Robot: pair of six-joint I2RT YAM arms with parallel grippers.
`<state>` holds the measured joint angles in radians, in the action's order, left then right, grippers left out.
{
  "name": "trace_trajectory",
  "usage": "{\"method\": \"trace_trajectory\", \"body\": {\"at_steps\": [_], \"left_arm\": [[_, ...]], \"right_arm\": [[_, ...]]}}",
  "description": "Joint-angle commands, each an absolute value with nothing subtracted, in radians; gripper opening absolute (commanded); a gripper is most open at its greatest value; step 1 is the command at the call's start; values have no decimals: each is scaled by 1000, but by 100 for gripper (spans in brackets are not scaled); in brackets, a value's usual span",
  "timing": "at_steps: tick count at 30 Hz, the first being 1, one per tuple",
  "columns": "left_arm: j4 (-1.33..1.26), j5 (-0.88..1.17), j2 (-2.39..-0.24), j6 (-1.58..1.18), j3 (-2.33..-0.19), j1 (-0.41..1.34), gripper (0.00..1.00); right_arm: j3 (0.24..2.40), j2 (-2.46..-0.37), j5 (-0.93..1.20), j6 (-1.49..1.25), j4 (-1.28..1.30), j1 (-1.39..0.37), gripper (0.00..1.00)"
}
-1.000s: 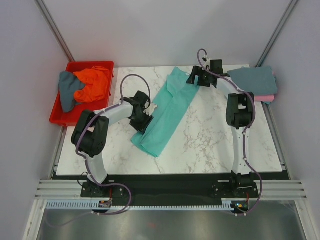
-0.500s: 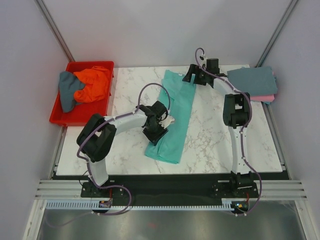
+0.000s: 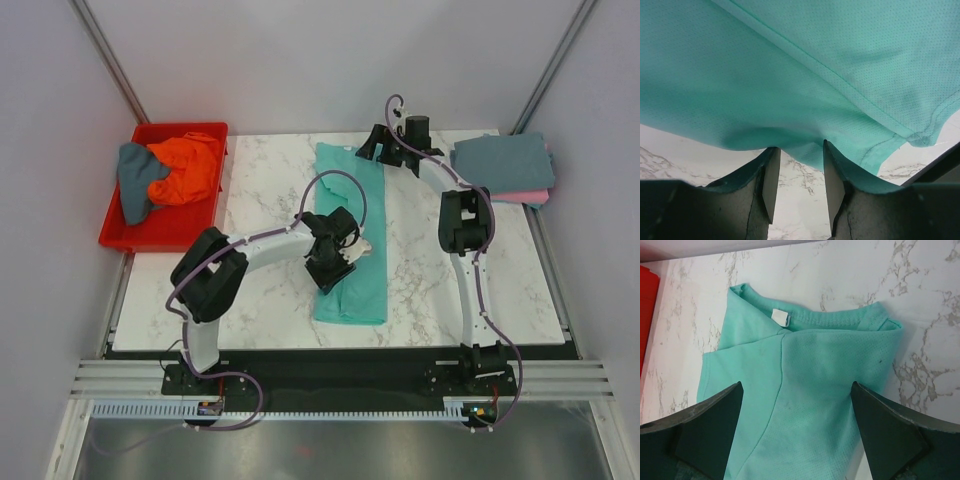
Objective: Fold and stack the t-shirts
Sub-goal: Fold the tshirt
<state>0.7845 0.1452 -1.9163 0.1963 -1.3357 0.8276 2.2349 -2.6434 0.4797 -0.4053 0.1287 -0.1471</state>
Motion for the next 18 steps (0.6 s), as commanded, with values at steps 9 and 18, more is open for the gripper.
{"method": "trace_trajectory", "body": {"at_steps": [9,18], "left_arm": [[850,84,-1797,299,-1436,851,54],[839,208,-1562,112,-1624,668,69]], "right_arm": [[2219,-2493,430,-302,153,-146,98],[1789,-1946,155,-242,146,-138,98]]}}
